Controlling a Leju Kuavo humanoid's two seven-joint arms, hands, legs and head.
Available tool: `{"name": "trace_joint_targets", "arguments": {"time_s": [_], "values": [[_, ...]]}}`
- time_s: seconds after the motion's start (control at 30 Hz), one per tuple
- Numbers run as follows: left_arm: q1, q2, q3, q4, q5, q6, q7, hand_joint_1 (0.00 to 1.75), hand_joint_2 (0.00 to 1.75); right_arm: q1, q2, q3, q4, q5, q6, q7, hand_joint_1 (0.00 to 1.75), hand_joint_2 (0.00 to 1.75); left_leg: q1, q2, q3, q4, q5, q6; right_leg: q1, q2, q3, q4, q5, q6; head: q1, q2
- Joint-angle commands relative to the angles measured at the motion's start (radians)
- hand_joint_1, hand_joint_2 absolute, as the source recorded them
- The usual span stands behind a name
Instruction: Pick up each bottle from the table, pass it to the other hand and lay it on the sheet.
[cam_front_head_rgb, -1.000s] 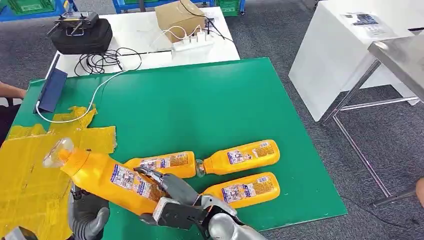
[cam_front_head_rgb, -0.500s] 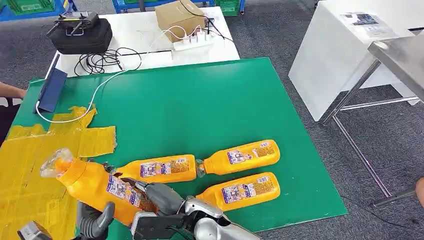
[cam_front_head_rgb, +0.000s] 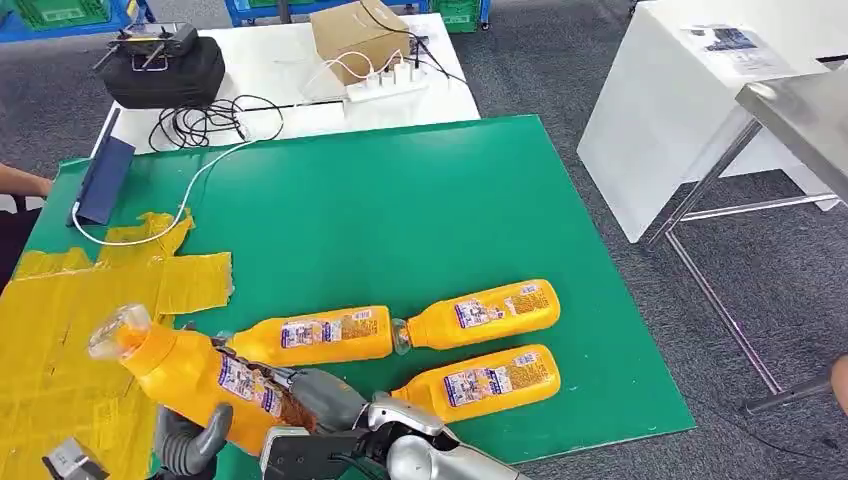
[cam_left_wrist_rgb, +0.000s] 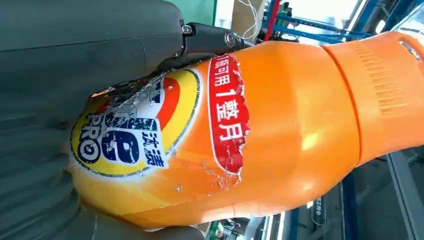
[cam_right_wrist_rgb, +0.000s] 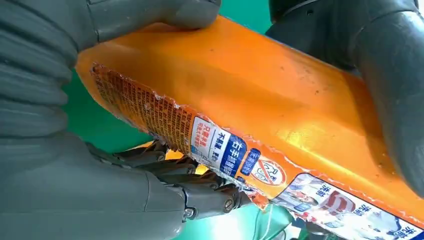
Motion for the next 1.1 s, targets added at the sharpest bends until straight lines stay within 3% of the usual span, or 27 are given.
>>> {"name": "trace_joint_targets", "arguments": {"time_s": [0.03, 0.13, 0.17, 0.27, 0.47, 0.57, 0.6, 0.7, 0.8, 0.87, 0.93, 1.1], "values": [[-0.012, 0.007, 0.077, -0.120, -0.187, 0.293, 0.030, 1.75, 1.75, -0.009, -0.079, -0.077, -0.129, 0.073, -0.154, 0.034, 0.00, 1.75, 0.000, -0.004, 0.001, 0.000, -0.001, 0.002, 0.000, 0.001, 0.002, 0.001, -0.001, -0.001, 0.000, 0.000], [-0.047, 0.032, 0.126, -0.203, -0.351, 0.484, 0.065, 1.75, 1.75, 0.000, -0.104, -0.184, -0.277, 0.146, -0.198, 0.077, 0.00, 1.75, 0.001, -0.005, 0.000, 0.002, -0.002, 0.003, 0.001, 0.001, 0.001, 0.002, -0.002, -0.002, 0.000, 0.000], [-0.085, 0.046, 0.137, -0.206, -0.450, 0.613, 0.072, 1.75, 1.75, 0.002, -0.107, -0.243, -0.326, 0.186, -0.230, 0.072, 0.00, 0.00, 0.000, -0.005, -0.002, 0.002, 0.000, 0.002, 0.000, 0.000, -0.001, 0.002, -0.001, -0.001, 0.000, 0.000], [-0.116, 0.069, 0.127, -0.196, -0.471, 0.649, 0.087, 1.75, 1.75, 0.008, -0.105, -0.294, -0.357, 0.205, -0.188, 0.067, 0.00, 0.00, 0.000, -0.007, -0.001, 0.002, 0.000, 0.002, 0.000, -0.001, 0.000, 0.003, -0.001, -0.002, 0.000, 0.000], [-0.301, 0.169, 0.116, -0.025, -0.863, 1.085, 0.154, 1.75, 1.75, -0.086, -0.125, -0.356, -0.274, 0.186, -0.142, 0.027, 0.00, 0.00, 0.000, -0.007, 0.000, 0.000, 0.003, 0.003, 0.000, -0.003, 0.001, 0.001, 0.000, -0.001, 0.000, 0.000], [-0.339, 0.198, 0.095, 0.033, -0.952, 1.134, 0.204, 1.75, 1.75, -0.110, -0.121, -0.353, -0.244, 0.179, -0.129, 0.019, 0.00, 0.00, -0.001, -0.008, 0.002, -0.001, 0.003, 0.004, -0.001, -0.002, 0.003, 0.001, 0.000, -0.002, 0.000, 0.000], [-0.347, 0.209, 0.084, 0.059, -1.016, 1.163, 0.226, 1.75, 1.75, -0.118, -0.120, -0.345, -0.233, 0.179, -0.126, 0.018, 0.00, 1.75, -0.001, -0.006, 0.001, -0.001, 0.003, 0.003, -0.001, -0.002, 0.002, 0.000, 0.001, -0.001, 0.000, 0.000], [-0.420, 0.286, 0.029, 0.275, -1.362, 1.254, 0.399, 1.75, 1.75, -0.196, -0.126, -0.281, -0.154, 0.162, -0.073, 0.023, 0.00, 1.75, -0.001, -0.006, 0.004, -0.002, 0.003, 0.003, -0.001, 0.000, 0.003, 0.000, 0.001, -0.002, 0.000, 0.000], [-0.544, 0.363, -0.031, 0.598, -1.555, 1.248, 0.522, 1.75, 1.75, -0.264, -0.115, -0.237, -0.077, 0.136, -0.044, 0.019, 0.00, 1.75, -0.002, -0.006, 0.004, -0.002, 0.004, 0.003, -0.002, -0.002, 0.004, 0.000, 0.001, -0.001, 0.000, 0.000], [-0.612, 0.390, -0.059, 0.762, -1.565, 1.282, 0.528, 1.75, 1.75, -0.282, -0.107, -0.225, -0.046, 0.118, -0.038, 0.019, 0.00, 1.75, -0.002, -0.005, 0.004, -0.002, 0.004, 0.003, -0.002, -0.002, 0.003, 0.001, 0.001, -0.001, 0.000, 0.000], [-0.675, 0.420, -0.094, 0.913, -1.591, 1.200, 0.547, 1.75, 1.75, -0.321, -0.101, -0.190, 0.002, 0.105, -0.002, 0.032, 0.00, 1.75, -0.001, -0.006, 0.004, -0.002, 0.005, 0.002, -0.001, -0.001, 0.004, 0.001, 0.001, -0.002, 0.000, 0.000], [-0.714, 0.420, -0.100, 0.970, -1.581, 1.189, 0.532, 1.75, 1.75, -0.351, -0.087, -0.172, 0.031, 0.091, 0.011, 0.045, 0.00, 1.75, 0.000, -0.004, 0.003, 0.000, 0.004, 0.002, 0.000, 0.001, 0.002, 0.003, 0.001, -0.001, 0.000, 0.000]]}}
